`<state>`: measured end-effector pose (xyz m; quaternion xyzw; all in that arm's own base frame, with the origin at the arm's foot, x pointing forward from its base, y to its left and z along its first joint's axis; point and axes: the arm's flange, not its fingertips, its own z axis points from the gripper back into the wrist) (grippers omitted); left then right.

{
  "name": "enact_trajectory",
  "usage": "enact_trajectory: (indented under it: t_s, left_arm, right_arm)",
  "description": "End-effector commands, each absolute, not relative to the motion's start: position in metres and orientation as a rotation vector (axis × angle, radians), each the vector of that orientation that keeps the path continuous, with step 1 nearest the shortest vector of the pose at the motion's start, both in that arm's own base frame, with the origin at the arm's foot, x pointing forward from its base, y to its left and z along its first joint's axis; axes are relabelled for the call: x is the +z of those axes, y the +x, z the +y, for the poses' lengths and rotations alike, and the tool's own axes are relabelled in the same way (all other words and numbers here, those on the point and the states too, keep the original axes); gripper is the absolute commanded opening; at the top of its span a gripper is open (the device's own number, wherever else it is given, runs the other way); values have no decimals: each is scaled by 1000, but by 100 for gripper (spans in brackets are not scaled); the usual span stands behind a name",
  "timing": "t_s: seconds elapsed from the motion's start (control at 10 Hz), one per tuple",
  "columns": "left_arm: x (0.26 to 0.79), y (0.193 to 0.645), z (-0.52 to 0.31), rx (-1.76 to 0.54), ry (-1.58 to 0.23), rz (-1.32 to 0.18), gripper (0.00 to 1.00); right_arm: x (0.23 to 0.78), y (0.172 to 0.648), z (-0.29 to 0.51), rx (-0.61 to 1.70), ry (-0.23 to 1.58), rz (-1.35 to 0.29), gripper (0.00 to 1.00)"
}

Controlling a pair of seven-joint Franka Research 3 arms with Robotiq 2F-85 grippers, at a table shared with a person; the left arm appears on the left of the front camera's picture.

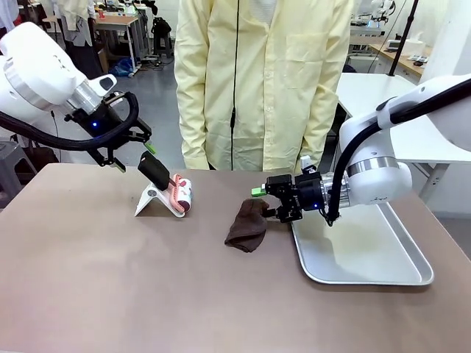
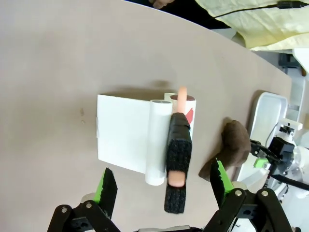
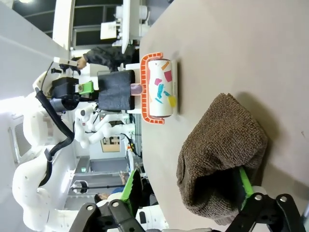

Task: Clean the surface of the table.
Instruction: Return the Lint Roller and towel to their original positions.

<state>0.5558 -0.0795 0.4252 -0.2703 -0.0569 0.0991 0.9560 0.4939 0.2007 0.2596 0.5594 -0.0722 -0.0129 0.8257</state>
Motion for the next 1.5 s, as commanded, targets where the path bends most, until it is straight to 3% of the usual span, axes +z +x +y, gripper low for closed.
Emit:
enact_trajectory:
  t_s: [0.0, 0.4, 0.7, 1.0, 1.2, 1.4]
  left_arm:
    - [427, 534, -69, 149, -615, -128, 100]
    - [444, 482, -51, -27, -769, -135, 100]
    - [453, 423, -18, -176, -957, -156, 100]
    - [417, 377, 52, -225, -1366, -263, 100]
    - [373, 353, 93, -117, -1616, -463, 100]
    - [354, 346, 105, -71, -1657, -455, 100]
  right_arm:
    - [258, 497, 200, -42, 1200, -157, 100]
    - [282, 476, 166, -17, 1314, -176, 100]
    - [314, 431, 104, 5, 1474, -176, 100]
    - [324, 395, 31, -134, 1703, -83, 100]
    - [332, 372, -16, -267, 1689, -247, 100]
    - [350, 356, -37, -358, 1579, -339, 100]
